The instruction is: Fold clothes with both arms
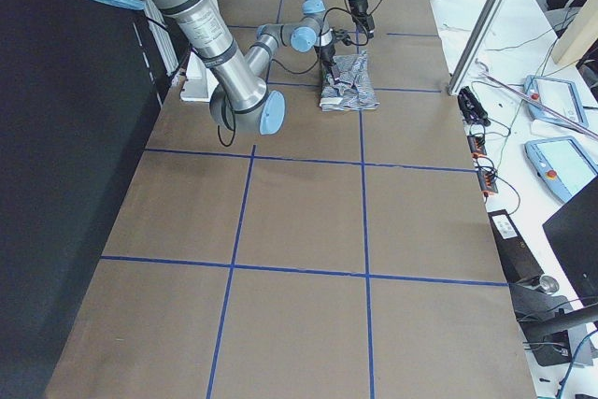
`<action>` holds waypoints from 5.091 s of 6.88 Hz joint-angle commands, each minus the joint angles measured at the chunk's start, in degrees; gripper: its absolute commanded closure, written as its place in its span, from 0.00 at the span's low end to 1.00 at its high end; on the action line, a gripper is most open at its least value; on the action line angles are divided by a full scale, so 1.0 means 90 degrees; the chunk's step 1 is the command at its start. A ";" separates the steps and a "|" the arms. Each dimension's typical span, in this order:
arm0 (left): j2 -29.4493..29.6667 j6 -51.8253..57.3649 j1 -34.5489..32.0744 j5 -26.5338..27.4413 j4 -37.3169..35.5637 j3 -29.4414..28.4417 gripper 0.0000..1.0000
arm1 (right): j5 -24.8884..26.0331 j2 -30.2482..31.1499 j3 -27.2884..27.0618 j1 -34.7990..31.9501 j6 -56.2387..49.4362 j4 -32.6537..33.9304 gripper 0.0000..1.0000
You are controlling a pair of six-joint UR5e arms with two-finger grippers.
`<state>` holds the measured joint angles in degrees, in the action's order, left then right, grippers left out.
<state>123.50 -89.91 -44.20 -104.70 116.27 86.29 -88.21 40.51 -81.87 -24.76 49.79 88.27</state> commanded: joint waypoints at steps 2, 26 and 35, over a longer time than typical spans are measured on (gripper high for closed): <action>-0.0002 -0.0010 0.0000 -0.0007 0.0001 -0.0008 0.00 | 0.0084 -0.0009 0.0132 0.0027 -0.0130 0.0016 0.04; 0.0037 -0.0107 0.0048 0.0012 0.0050 -0.0018 0.00 | -0.1713 0.0216 0.0531 -0.1604 -0.0395 -0.1146 1.00; -0.0720 0.1507 -0.0194 0.0003 -0.0668 0.1303 0.00 | -0.2998 0.0574 0.0341 -0.2948 -0.0598 -0.0671 0.00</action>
<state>120.98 -83.03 -44.66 -104.62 113.93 91.59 -110.09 42.97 -76.12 -46.90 45.66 79.76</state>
